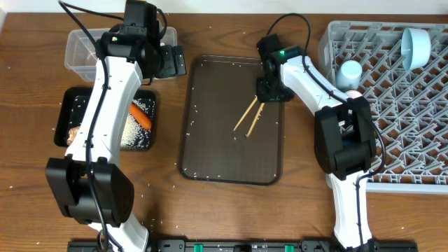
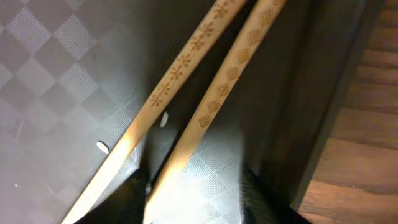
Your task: Sort waste into correct bins and load items into the dishwasher rack
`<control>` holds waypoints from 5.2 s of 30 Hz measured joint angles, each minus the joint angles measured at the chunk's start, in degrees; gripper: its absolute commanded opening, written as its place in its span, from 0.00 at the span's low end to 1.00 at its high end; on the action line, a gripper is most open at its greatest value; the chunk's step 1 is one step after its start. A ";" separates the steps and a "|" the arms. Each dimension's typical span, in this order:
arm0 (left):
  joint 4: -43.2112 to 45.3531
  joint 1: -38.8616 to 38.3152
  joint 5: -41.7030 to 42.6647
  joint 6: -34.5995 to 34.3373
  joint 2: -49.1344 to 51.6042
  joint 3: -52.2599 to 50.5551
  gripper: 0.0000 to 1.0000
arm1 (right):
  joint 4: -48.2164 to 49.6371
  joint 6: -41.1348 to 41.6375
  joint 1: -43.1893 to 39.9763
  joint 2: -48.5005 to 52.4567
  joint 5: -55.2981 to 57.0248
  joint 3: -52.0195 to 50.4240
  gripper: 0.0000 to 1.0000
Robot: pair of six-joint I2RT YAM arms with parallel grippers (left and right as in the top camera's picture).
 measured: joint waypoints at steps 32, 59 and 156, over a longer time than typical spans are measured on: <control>-0.02 0.00 0.00 0.00 0.00 0.00 0.98 | -9.46 -10.93 -8.09 -18.27 -9.46 2.29 0.01; -0.02 0.00 0.00 0.00 0.00 0.00 0.98 | -8.92 -21.27 -29.66 -26.77 15.34 -4.31 0.15; 0.00 0.00 0.00 -0.02 0.00 0.00 0.98 | -9.29 -28.41 6.51 -1.92 -7.34 1.09 0.01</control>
